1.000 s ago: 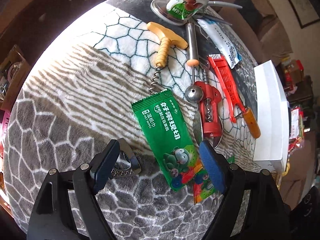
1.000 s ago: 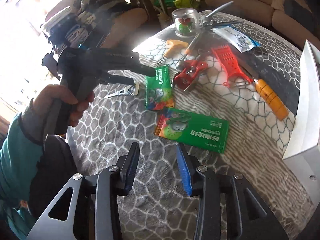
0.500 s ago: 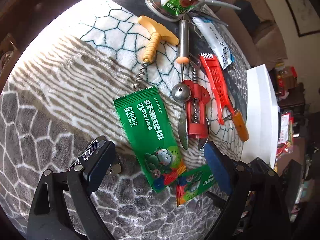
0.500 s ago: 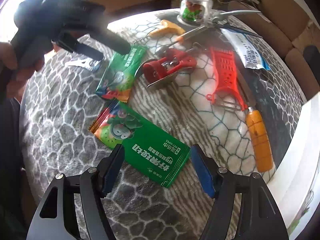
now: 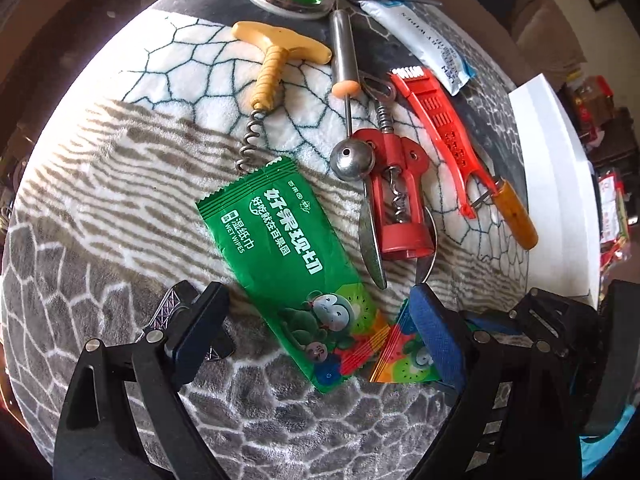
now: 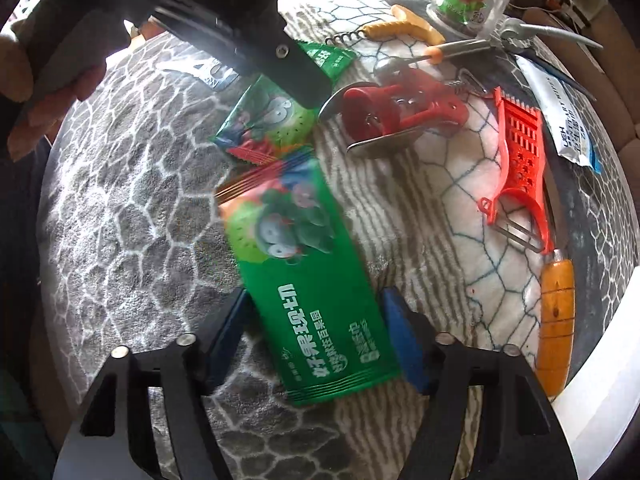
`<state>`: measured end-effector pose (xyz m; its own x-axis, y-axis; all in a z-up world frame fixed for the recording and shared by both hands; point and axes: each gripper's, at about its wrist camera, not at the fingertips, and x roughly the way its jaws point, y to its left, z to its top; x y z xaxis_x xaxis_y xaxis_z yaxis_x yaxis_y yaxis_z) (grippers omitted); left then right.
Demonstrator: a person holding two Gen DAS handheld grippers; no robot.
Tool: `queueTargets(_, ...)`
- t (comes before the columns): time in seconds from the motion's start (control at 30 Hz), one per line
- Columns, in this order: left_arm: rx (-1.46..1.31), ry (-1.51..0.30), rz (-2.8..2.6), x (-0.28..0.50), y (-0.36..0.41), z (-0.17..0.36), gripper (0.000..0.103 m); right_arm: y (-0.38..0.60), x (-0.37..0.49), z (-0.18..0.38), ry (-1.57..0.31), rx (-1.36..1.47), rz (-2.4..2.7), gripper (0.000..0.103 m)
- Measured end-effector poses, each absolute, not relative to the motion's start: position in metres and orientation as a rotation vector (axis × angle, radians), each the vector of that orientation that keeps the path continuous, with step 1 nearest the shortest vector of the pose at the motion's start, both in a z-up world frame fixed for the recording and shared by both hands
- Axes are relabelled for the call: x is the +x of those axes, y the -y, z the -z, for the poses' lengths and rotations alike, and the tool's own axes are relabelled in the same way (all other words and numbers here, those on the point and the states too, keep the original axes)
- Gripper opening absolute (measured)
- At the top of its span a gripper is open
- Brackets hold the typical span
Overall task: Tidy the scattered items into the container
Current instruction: 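Grasp the green cartoon sachet with the right gripper and lift it, then hand the cartoon sachet from the right gripper to the left gripper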
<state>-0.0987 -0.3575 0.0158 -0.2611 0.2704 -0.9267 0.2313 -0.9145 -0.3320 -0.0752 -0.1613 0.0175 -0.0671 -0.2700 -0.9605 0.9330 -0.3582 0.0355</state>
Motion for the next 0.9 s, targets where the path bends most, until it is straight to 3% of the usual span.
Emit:
queueTargets(0.03,-1.888,0.562,-2.418,-0.098,0.350,-0.016,0.086,0.154,-0.072,-0.020,-0.763,1.253,1.635,0.036)
queueTargets(0.07,-1.886,0.458,-2.447,-0.098,0.341,-0.017,0.075,0.147,-0.066,-0.022,-0.721,1.267,1.665,0.034)
queueTargets(0.13,-1.883,0.275,-2.493,-0.095,0.326,-0.017,0.065,0.130,-0.050,-0.021,-0.642,1.313,1.705,0.034)
queueTargets(0.2,-1.868,0.219,-2.515,-0.093,0.322,-0.017,0.059,0.112,-0.032,-0.023,-0.542,1.344,1.760,0.034)
queueTargets(0.23,-1.859,0.227,-2.517,-0.092,0.323,-0.019,0.043,0.102,-0.023,-0.024,-0.490,1.360,1.788,0.034)
queueTargets(0.27,-1.849,0.265,-2.511,-0.090,0.327,-0.021,0.020,0.092,-0.013,-0.026,-0.446,1.374,1.819,0.034)
queueTargets(0.37,-1.830,0.347,-2.430,-0.078,0.331,-0.024,0.014,0.061,0.015,-0.037,-0.347,1.399,1.917,0.034)
queueTargets(0.53,-1.792,0.286,-2.320,-0.042,0.296,-0.020,0.010,0.020,0.039,-0.059,-0.137,1.400,2.063,0.034)
queueTargets(0.6,-1.762,0.459,-2.186,-0.026,0.285,-0.021,0.011,0.013,0.042,-0.063,-0.045,1.400,2.093,0.034)
queueTargets(0.7,-1.712,0.467,-2.237,-0.012,0.281,-0.040,0.013,0.007,0.040,-0.067,0.050,1.392,2.111,0.035)
queueTargets(0.73,-1.709,0.439,-2.294,-0.013,0.286,-0.048,0.022,0.009,0.037,-0.068,0.085,1.386,2.108,0.035)
queueTargets(0.77,-1.709,0.418,-2.363,-0.017,0.294,-0.055,0.047,0.011,0.033,-0.070,0.107,1.382,2.103,0.035)
queueTargets(0.83,-1.690,0.401,-2.495,-0.033,0.314,-0.065,0.082,0.021,0.025,-0.073,0.103,1.365,2.098,0.035)
queueTargets(0.9,-1.689,0.442,-2.532,-0.057,0.333,-0.064,0.083,0.035,0.015,-0.073,0.070,1.349,2.088,0.035)
